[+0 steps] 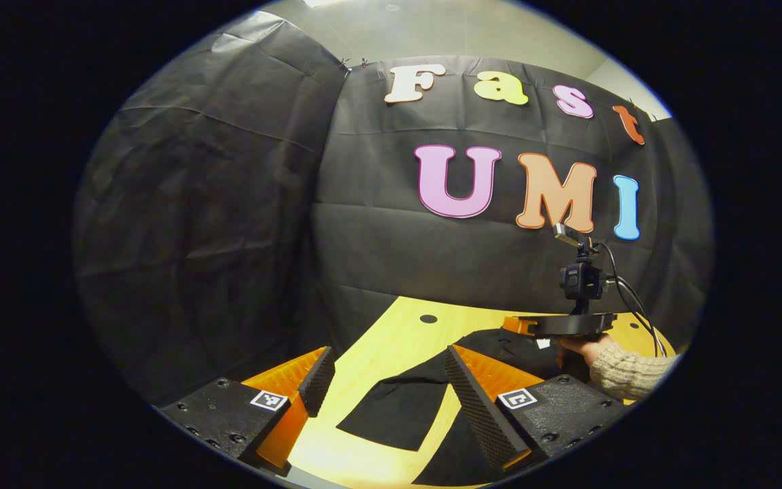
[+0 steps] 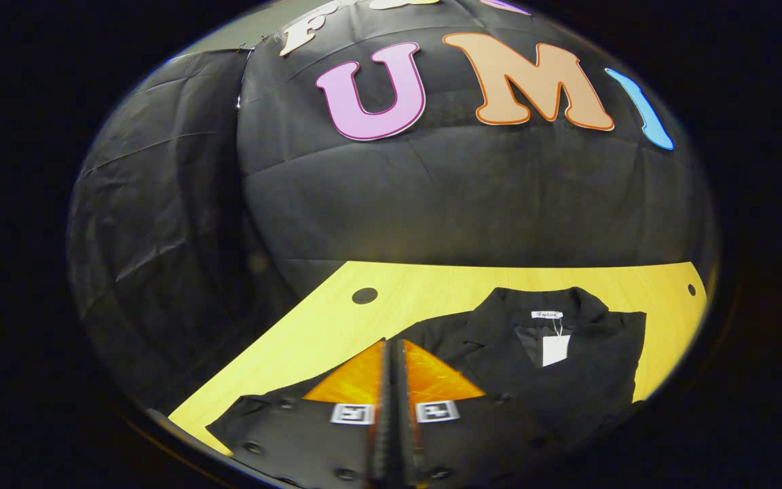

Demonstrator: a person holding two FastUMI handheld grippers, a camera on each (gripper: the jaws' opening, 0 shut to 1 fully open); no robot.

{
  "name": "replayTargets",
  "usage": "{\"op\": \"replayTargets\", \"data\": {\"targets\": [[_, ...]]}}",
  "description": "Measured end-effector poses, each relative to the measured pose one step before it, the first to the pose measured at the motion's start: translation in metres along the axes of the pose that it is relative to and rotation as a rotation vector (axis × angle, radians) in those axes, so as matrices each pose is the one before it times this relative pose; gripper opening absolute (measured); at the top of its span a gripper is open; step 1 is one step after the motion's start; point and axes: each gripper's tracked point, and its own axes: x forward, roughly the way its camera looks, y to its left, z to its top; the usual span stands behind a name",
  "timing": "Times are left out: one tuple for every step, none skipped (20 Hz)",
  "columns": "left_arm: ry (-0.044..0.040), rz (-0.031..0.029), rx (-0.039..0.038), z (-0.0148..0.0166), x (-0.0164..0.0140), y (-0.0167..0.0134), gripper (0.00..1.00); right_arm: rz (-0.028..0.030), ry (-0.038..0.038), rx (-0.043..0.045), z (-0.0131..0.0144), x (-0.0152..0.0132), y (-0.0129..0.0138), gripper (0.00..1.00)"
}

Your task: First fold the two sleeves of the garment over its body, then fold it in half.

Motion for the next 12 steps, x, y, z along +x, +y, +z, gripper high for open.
{"op": "replayTargets", "data": {"targets": [[0.00333,-0.00405,-0.00412,-0.00202,0.00132,-0.00026,0.96,0.00379,0.00378,-0.00265,-0.00013,0.00069,0.00147,0.45],[0.00115,-0.00393,-0.00465,-0.00089,0.00136,-0.00154,0.96,-0.00027,0.00474,-0.01027,-0.00242,-0.00018,-0.00220,0.43],[0.00204,-0.00349,-0.00265,-0.00234,0.00231,-0.00140,0.96,-0.00495,0.00526,-0.01188,-0.00244,0.00143,-0.00109,0.54],[0.00219,-0.00238,0.00025,-0.00154,0.00276,-0.00087,0.98,-0.00717,0.00626,-0.01043,-0.00281,-0.00279,-0.00105,0.65],[0.00143,-0.00137,0.00253,-0.00267,0.00217,-0.00035,0.98,-0.00793,-0.00177,-0.00250,0.00039,-0.00404,-0.00033,0.76],[0.00154,-0.00166,0.00374,-0.00145,0.00142,0.00034,0.98,0.01270,-0.01192,-0.00198,0.00114,0.00192,0.00172,0.97],[0.00406,-0.00145,0.00318,-0.00232,0.00230,-0.00014,0.98,0.01029,-0.00988,0.00353,0.00127,-0.00112,0.00216,1.00],[0.00307,-0.00173,0.00145,-0.00357,0.00241,-0.00077,0.96,-0.00077,-0.00396,0.00542,-0.00060,-0.00191,-0.00096,1.00],[0.00560,0.00002,0.00128,-0.00400,0.00072,0.00002,0.96,-0.00393,0.00100,0.00394,0.00096,-0.00339,-0.00168,0.98],[0.00645,0.00126,0.00000,-0.00422,0.00344,-0.00053,0.98,-0.00261,-0.00143,0.00164,0.00043,-0.00383,-0.00196,0.98],[0.01034,-0.00066,-0.00018,-0.00687,0.00229,0.00063,0.98,-0.00461,-0.00379,-0.00096,0.00199,-0.00533,-0.00308,0.98],[0.01520,0.00146,0.00047,-0.00955,0.00375,0.00112,0.96,-0.00564,-0.00804,-0.00428,0.00218,-0.00701,-0.00372,0.98]]}}
